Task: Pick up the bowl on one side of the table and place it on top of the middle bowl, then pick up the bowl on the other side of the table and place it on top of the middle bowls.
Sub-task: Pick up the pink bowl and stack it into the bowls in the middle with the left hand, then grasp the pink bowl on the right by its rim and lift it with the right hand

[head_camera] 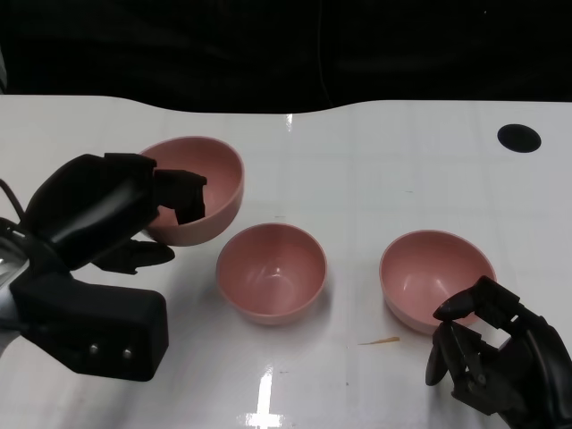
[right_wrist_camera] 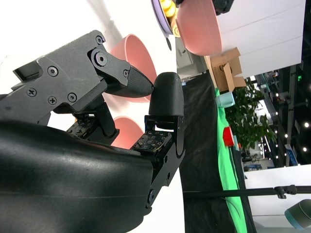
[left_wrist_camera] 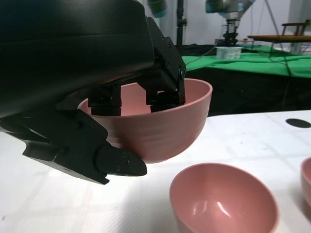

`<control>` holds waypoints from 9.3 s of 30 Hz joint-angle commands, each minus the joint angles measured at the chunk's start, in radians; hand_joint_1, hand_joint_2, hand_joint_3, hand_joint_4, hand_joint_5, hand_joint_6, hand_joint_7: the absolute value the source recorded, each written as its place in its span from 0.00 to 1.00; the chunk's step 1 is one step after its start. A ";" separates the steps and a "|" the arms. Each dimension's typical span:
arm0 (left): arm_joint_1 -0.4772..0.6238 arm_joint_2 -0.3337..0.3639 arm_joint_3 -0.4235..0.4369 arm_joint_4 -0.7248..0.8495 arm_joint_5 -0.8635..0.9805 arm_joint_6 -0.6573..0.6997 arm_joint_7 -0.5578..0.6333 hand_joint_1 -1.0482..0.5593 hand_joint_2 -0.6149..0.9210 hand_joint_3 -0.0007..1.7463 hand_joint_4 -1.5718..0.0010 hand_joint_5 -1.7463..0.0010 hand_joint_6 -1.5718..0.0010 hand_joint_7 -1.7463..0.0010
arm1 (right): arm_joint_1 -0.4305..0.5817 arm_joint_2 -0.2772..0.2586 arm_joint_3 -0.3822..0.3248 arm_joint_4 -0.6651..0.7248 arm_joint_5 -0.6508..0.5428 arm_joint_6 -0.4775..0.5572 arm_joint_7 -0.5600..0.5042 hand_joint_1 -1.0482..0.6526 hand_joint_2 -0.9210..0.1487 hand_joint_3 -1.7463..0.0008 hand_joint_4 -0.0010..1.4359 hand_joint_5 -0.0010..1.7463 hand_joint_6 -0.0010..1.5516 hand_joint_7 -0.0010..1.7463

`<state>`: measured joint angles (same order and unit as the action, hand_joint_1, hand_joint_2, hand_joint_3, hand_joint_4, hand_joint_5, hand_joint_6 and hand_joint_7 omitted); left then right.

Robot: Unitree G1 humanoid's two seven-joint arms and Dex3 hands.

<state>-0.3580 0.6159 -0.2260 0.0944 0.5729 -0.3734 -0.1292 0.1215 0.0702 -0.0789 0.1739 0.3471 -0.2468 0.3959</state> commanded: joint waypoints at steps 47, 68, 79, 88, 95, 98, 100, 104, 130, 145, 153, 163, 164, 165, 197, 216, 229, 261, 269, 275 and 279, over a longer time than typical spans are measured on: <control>-0.135 -0.136 -0.173 0.190 0.174 -0.227 0.025 0.56 1.00 0.02 0.49 0.22 0.32 0.73 | 0.029 0.005 0.022 -0.020 -0.016 -0.034 -0.005 0.56 0.25 0.48 0.60 0.94 0.52 0.77; -0.145 -0.136 -0.184 0.226 0.172 -0.227 0.022 0.54 1.00 0.04 0.40 0.51 0.30 0.92 | 0.035 0.005 0.025 -0.032 -0.017 -0.024 -0.010 0.55 0.24 0.50 0.61 0.92 0.53 0.76; -0.154 -0.154 -0.202 0.314 0.186 -0.241 0.075 0.52 1.00 0.09 0.37 0.64 0.28 0.96 | 0.038 0.008 0.030 -0.038 -0.019 -0.018 -0.018 0.56 0.24 0.50 0.61 0.93 0.53 0.76; -0.153 -0.153 -0.201 0.314 0.188 -0.247 0.082 0.52 1.00 0.09 0.37 0.63 0.27 0.97 | 0.038 0.007 0.029 -0.033 -0.019 -0.030 -0.011 0.56 0.25 0.49 0.61 0.93 0.52 0.77; -0.157 -0.155 -0.205 0.322 0.201 -0.261 0.110 0.51 1.00 0.08 0.37 0.60 0.26 0.97 | 0.039 0.004 0.030 -0.040 -0.021 -0.017 -0.016 0.56 0.24 0.50 0.61 0.92 0.53 0.76; -0.158 -0.155 -0.207 0.325 0.202 -0.264 0.115 0.51 1.00 0.08 0.38 0.57 0.25 0.97 | 0.039 0.004 0.030 -0.040 -0.022 -0.017 -0.017 0.56 0.24 0.50 0.61 0.92 0.53 0.75; -0.160 -0.159 -0.208 0.336 0.203 -0.274 0.128 0.50 1.00 0.08 0.38 0.57 0.25 0.97 | 0.038 0.005 0.029 -0.038 -0.020 -0.018 -0.015 0.56 0.24 0.50 0.61 0.92 0.53 0.75; -0.165 -0.165 -0.212 0.358 0.206 -0.290 0.152 0.52 1.00 0.10 0.42 0.43 0.22 0.96 | 0.037 0.005 0.028 -0.036 -0.014 -0.016 -0.012 0.56 0.25 0.50 0.61 0.93 0.53 0.75; -0.172 -0.175 -0.227 0.368 0.225 -0.283 0.188 0.53 1.00 0.09 0.49 0.30 0.25 0.88 | 0.038 0.006 0.031 -0.035 -0.022 -0.021 -0.019 0.55 0.24 0.50 0.61 0.92 0.53 0.75; -0.130 -0.176 -0.209 0.326 0.196 -0.239 0.182 0.18 1.00 0.20 0.65 0.97 0.54 1.00 | 0.039 0.003 0.030 -0.035 -0.018 -0.020 -0.008 0.55 0.22 0.52 0.61 0.93 0.53 0.75; -0.109 -0.175 -0.213 0.304 0.206 -0.195 0.188 0.08 1.00 0.30 0.85 1.00 0.67 1.00 | 0.038 0.005 0.028 -0.028 -0.026 -0.032 -0.012 0.56 0.24 0.51 0.61 0.92 0.53 0.75; -0.100 -0.179 -0.215 0.313 0.212 -0.192 0.219 0.10 1.00 0.28 0.83 0.99 0.65 0.99 | 0.039 0.004 0.028 -0.029 -0.023 -0.031 -0.007 0.55 0.23 0.51 0.60 0.93 0.52 0.76; -0.099 -0.179 -0.216 0.313 0.212 -0.191 0.222 0.11 1.00 0.28 0.83 0.99 0.65 0.99 | 0.039 0.005 0.028 -0.030 -0.022 -0.030 -0.008 0.55 0.23 0.51 0.61 0.93 0.53 0.76; -0.098 -0.179 -0.216 0.314 0.212 -0.191 0.224 0.11 1.00 0.28 0.83 0.99 0.65 0.99 | 0.039 0.005 0.028 -0.030 -0.020 -0.030 -0.007 0.56 0.23 0.51 0.61 0.93 0.53 0.76; -0.092 -0.232 -0.329 0.555 0.343 -0.130 0.495 0.09 1.00 0.40 1.00 1.00 0.96 0.99 | 0.041 0.006 0.023 -0.029 -0.016 -0.030 -0.003 0.56 0.22 0.51 0.61 0.93 0.53 0.75; -0.034 -0.198 -0.268 0.395 0.252 -0.176 0.477 0.15 1.00 0.31 0.96 0.98 0.85 0.97 | 0.039 0.003 0.019 -0.022 -0.003 -0.028 0.017 0.55 0.21 0.53 0.62 0.91 0.54 0.73; 0.320 -0.235 0.022 -0.015 -0.524 -0.157 0.128 0.71 0.86 0.50 0.45 0.42 0.34 0.73 | 0.036 -0.007 0.012 -0.008 -0.069 -0.125 -0.015 0.55 0.23 0.51 0.62 0.91 0.53 0.74; 0.591 -0.351 0.289 -0.125 -0.789 0.146 -0.170 0.78 0.81 0.71 0.51 0.00 0.61 0.00 | -0.096 -0.345 0.032 -0.296 -1.434 -0.259 -0.382 0.11 0.00 0.84 0.26 0.02 0.26 0.03; 0.590 -0.368 0.306 -0.127 -0.754 0.156 -0.167 0.76 0.81 0.69 0.53 0.00 0.62 0.00 | -0.201 -0.426 0.185 -0.159 -1.446 -0.112 -0.406 0.11 0.00 0.86 0.29 0.02 0.28 0.02; 0.589 -0.374 0.312 -0.128 -0.749 0.158 -0.172 0.76 0.82 0.68 0.53 0.00 0.63 0.00 | -0.210 -0.467 0.238 -0.157 -1.414 -0.067 -0.432 0.11 0.00 0.86 0.29 0.02 0.28 0.02; 0.591 -0.386 0.309 -0.137 -0.724 0.157 -0.158 0.76 0.81 0.68 0.54 0.00 0.63 0.01 | -0.336 -0.448 0.334 0.144 -1.443 -0.054 -0.563 0.14 0.00 0.86 0.31 0.02 0.29 0.02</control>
<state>0.2284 0.2294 0.0783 -0.0364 -0.1679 -0.2213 -0.3043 -0.1645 -0.3764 0.2231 0.2006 -1.0885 -0.3112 -0.1128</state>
